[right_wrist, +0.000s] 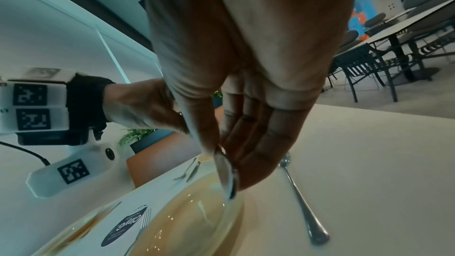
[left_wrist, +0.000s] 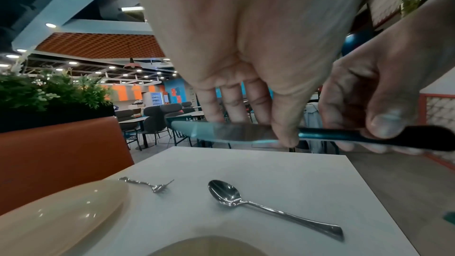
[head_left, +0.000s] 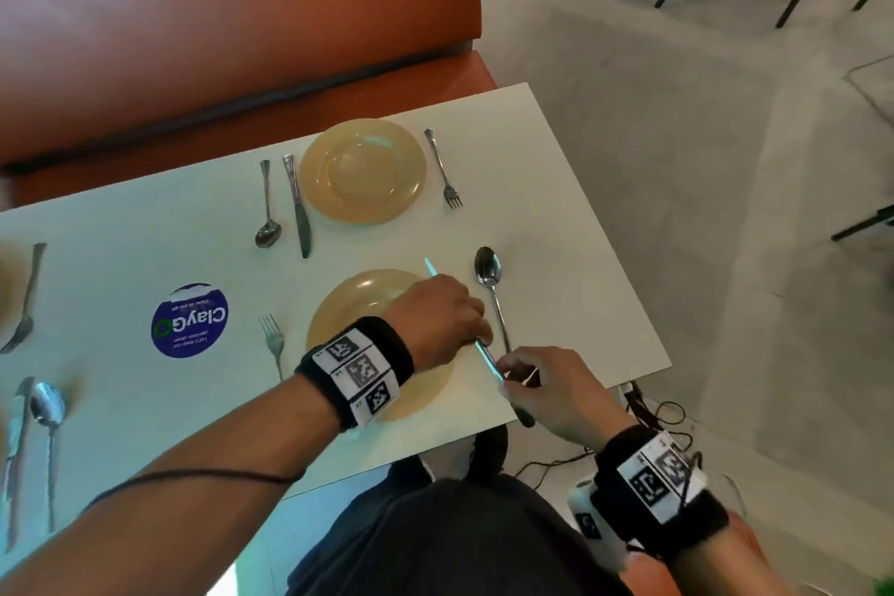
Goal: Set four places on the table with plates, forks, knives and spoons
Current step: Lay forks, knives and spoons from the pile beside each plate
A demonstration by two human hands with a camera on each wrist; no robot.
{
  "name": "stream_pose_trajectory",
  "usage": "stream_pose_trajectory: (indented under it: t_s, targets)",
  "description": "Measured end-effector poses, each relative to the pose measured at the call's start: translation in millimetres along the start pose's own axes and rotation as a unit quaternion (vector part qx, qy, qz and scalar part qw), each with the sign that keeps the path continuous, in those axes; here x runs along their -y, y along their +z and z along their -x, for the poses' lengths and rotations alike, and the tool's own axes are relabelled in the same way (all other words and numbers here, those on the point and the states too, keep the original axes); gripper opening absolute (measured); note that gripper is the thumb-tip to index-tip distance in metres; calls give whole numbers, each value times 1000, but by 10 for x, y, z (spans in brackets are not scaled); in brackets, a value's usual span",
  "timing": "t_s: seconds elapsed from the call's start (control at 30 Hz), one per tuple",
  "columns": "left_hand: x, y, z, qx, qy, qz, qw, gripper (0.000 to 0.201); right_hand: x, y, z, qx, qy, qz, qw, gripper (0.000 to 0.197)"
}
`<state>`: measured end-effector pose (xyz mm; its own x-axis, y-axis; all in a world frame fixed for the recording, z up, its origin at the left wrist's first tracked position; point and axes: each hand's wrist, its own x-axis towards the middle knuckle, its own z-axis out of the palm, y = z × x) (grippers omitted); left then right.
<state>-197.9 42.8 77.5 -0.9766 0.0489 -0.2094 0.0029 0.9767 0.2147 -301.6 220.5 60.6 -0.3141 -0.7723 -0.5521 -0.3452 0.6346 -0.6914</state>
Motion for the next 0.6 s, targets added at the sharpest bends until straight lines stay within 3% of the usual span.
stream_pose_trajectory:
  t_s: [0.1,0.2,0.27,0.4,0.47,0.6]
  targets:
    - [-29,87,-48,-95,-36,13,995,27,-128,11,-139,-20,18,-15,1000,12]
    - [7,143,61,-128,-152,82,977,34,-233,50,-318,-34,45,-70,996,10]
    - [99,273,286,-129,-253,135,949,32,-263,87,-444,-30,68,-108,991,8]
    - [115,725,1079,-155,-436,228,857,24,-257,189,-683,-17,98,-132,986,2]
    - [-34,956,1520,-149,-519,251,804,20,-273,251,-810,-17,110,-130,985,11]
    - [-546,1384,2289,-129,-616,301,717,19,-297,348,-1019,-14,129,-100,986,16]
